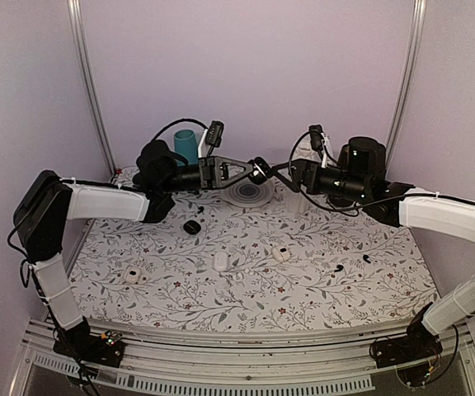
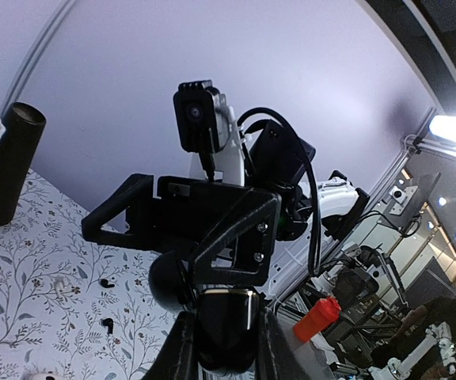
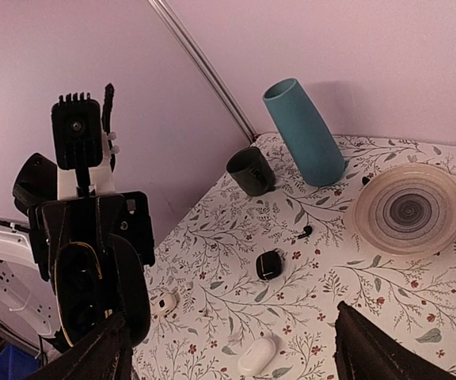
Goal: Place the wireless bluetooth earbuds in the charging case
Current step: Pass from the left arm to the right
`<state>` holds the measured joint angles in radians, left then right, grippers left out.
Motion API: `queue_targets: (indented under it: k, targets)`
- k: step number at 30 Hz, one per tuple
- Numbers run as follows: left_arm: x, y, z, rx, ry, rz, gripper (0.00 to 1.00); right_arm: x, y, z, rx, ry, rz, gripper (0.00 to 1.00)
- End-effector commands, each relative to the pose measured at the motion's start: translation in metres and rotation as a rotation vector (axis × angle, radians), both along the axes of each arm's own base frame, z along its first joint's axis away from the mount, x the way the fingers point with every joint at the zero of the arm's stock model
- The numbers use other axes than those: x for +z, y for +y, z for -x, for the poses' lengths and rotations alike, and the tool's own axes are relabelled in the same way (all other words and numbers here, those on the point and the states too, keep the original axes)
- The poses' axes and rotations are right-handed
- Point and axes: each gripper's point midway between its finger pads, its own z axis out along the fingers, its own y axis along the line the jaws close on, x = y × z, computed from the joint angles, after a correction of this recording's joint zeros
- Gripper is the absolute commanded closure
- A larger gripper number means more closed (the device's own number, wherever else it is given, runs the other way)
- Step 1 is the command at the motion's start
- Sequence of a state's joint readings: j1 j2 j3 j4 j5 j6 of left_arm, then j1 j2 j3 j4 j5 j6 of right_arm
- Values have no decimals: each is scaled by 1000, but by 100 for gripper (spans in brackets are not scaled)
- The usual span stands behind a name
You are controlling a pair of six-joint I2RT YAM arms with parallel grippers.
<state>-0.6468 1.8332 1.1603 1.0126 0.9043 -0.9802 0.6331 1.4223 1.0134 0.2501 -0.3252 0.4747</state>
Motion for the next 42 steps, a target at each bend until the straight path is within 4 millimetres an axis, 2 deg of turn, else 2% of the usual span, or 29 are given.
queue_targets:
  k: [1, 8, 11, 17, 33, 42]
  targets:
    - [18, 9, 7, 20, -79, 40, 100, 12, 3, 2, 40, -9, -15, 12]
    - [17, 7, 4, 27, -88, 39, 100, 17, 14, 18, 153, 25, -80, 13]
    - [17, 6, 3, 22, -87, 39, 100, 14, 18, 18, 168, 46, -93, 18]
    - [17, 5, 6, 14, -90, 38, 100, 14, 25, 20, 208, 66, -119, 33]
    - [16, 4, 9, -13, -97, 35, 100, 23, 40, 25, 314, 104, -236, 61]
    - [13, 4, 7, -10, -93, 33, 100, 28, 40, 26, 318, 102, -246, 92]
